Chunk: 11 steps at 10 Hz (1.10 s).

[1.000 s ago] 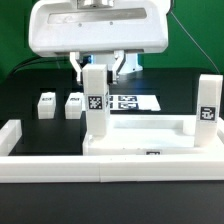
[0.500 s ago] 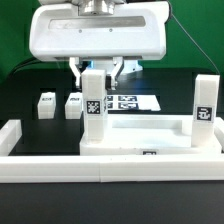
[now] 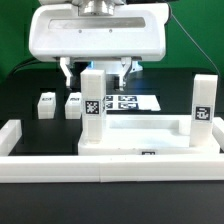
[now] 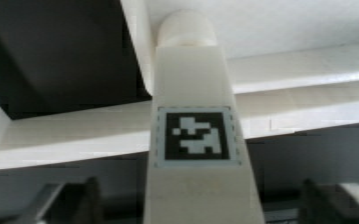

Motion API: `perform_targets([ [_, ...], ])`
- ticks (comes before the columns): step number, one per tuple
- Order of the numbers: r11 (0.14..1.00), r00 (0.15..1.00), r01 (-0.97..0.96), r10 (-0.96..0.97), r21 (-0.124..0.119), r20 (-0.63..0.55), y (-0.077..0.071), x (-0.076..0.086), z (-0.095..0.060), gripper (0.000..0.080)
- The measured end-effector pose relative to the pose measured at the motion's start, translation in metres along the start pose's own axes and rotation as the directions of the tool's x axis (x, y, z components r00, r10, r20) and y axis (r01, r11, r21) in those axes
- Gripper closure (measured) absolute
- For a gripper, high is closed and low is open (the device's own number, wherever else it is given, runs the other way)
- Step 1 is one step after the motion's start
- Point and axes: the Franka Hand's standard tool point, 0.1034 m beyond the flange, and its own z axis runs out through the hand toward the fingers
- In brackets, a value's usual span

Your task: Assemble desk

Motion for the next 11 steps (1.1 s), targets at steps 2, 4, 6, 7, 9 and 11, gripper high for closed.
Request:
perform_targets([
  [2,1.000,1.000,-0.005,0.004,0.014,0.017,-0.001,0.010,-0.005,0.0155],
  [4,0.999,0.999,-0.012,0.011,0.033,0.045,0.000,0.026,-0.012,0.0151],
  [6,0.999,0.999,-0.015,0.013,0.034,0.041,0.000,0.031,-0.013,0.0150],
  [7,0.999,0.999,-0.016,0.014,0.037,0.052,-0.001,0.029,-0.012,0.0150],
  [9,0.999,0.997,-0.009,0.005,0.043,0.075,-0.001,0.027,-0.010,0.0150],
  [11,0.997,0.973,-0.018,0.001,0.071,0.231,0.002,0.012,-0.002,0.0150],
])
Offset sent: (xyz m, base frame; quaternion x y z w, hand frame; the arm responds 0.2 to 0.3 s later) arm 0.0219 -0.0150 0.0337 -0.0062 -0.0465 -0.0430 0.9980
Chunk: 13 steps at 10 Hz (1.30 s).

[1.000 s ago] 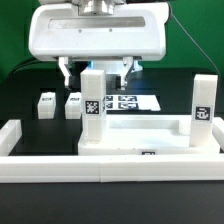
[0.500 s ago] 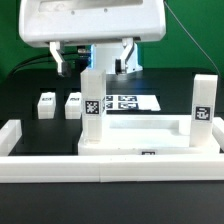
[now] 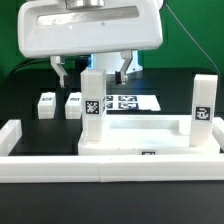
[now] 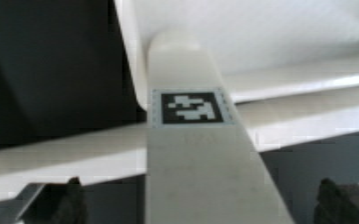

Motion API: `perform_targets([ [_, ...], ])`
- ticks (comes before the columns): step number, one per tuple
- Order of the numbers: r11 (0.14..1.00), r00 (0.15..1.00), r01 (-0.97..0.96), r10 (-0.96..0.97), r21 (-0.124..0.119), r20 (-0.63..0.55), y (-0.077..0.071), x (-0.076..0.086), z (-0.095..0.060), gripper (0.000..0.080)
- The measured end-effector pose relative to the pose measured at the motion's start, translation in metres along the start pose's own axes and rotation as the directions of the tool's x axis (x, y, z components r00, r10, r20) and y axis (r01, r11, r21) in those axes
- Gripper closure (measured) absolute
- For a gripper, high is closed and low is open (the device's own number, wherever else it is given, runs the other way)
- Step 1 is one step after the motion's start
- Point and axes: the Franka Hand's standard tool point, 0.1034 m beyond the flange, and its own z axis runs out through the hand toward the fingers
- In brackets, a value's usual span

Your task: Assemble desk

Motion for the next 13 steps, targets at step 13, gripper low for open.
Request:
perform_targets([
  [13,0.997,0.973,0.062,-0.050,-0.049,0.226,0.0039,0.0049,0.0015,0.0271],
])
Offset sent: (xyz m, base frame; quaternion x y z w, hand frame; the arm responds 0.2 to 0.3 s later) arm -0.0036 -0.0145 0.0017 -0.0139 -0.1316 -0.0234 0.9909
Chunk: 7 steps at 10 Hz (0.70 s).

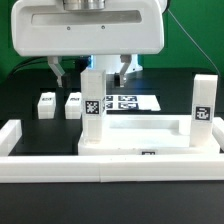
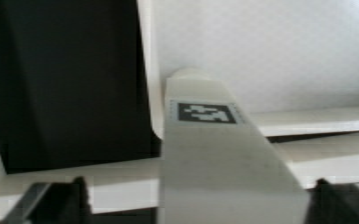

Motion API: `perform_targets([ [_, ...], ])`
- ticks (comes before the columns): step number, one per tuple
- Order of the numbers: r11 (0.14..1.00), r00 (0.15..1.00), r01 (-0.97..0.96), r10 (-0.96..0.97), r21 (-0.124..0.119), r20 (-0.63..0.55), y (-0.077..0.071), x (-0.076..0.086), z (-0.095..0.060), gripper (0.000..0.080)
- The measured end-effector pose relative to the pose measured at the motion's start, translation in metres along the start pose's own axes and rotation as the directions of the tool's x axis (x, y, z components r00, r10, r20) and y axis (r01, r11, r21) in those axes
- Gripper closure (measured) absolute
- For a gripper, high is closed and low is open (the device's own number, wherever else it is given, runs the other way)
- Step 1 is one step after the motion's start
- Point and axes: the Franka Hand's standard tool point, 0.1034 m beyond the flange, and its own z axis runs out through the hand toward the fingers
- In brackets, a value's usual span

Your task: Assemble desk

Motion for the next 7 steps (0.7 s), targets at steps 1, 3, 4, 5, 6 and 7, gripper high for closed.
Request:
perform_targets([
  [1,1.000,1.000,0.013,-0.013,0.000,0.001,0.0021,-0.0001,0.0005,0.0271],
  [3,0.999,0.999,0.043,-0.043,0.002,0.002,0.0035,0.0002,0.0007,0.0510],
  [4,0.999,0.999,0.043,-0.043,0.002,0.002,0.0034,0.0001,0.0011,0.0510],
  [5,0.999,0.999,0.038,-0.038,0.002,0.003,0.0033,0.0000,0.0013,0.0510],
  [6,1.000,1.000,0.020,-0.020,0.001,0.003,0.0034,0.0000,0.0013,0.0510],
  [7,1.000,1.000,0.023,-0.023,0.001,0.003,0.0034,0.0000,0.0013,0.0510],
])
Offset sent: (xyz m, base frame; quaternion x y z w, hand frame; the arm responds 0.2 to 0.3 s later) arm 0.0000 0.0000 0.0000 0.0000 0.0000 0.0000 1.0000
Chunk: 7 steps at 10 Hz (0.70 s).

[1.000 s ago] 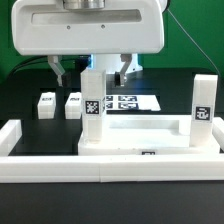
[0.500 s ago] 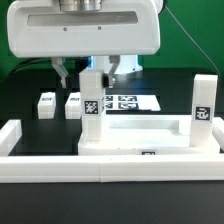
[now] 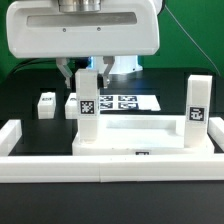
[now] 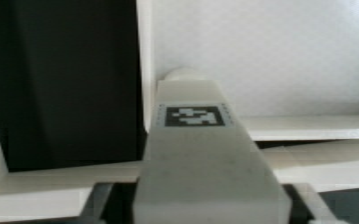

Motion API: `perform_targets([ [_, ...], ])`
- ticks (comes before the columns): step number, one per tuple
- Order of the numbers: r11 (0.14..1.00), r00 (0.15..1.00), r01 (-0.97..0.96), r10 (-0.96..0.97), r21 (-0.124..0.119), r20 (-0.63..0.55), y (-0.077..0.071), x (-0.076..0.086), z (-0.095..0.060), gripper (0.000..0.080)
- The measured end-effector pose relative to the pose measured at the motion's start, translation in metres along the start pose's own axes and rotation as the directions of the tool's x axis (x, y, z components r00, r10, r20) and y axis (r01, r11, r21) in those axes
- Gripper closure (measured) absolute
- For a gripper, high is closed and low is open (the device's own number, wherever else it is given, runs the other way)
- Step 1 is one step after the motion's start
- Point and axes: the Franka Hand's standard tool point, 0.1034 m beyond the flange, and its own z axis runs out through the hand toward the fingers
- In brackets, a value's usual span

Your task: Assemble desk

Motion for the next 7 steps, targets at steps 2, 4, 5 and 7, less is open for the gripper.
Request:
perform_targets([
  [2,0.990,0.990,-0.142,0.142,0.005,-0.001,-0.0003,0.0001,0.0003,0.0510],
  [4,0.923,0.924,-0.383,0.383,0.037,0.002,-0.0003,0.0006,0.0010,0.0509],
  [5,0.874,0.875,-0.484,0.484,0.047,0.010,-0.0020,0.0007,0.0011,0.0509],
  [7,0.733,0.735,-0.678,0.677,0.061,0.033,-0.0068,0.0006,0.0017,0.0509],
])
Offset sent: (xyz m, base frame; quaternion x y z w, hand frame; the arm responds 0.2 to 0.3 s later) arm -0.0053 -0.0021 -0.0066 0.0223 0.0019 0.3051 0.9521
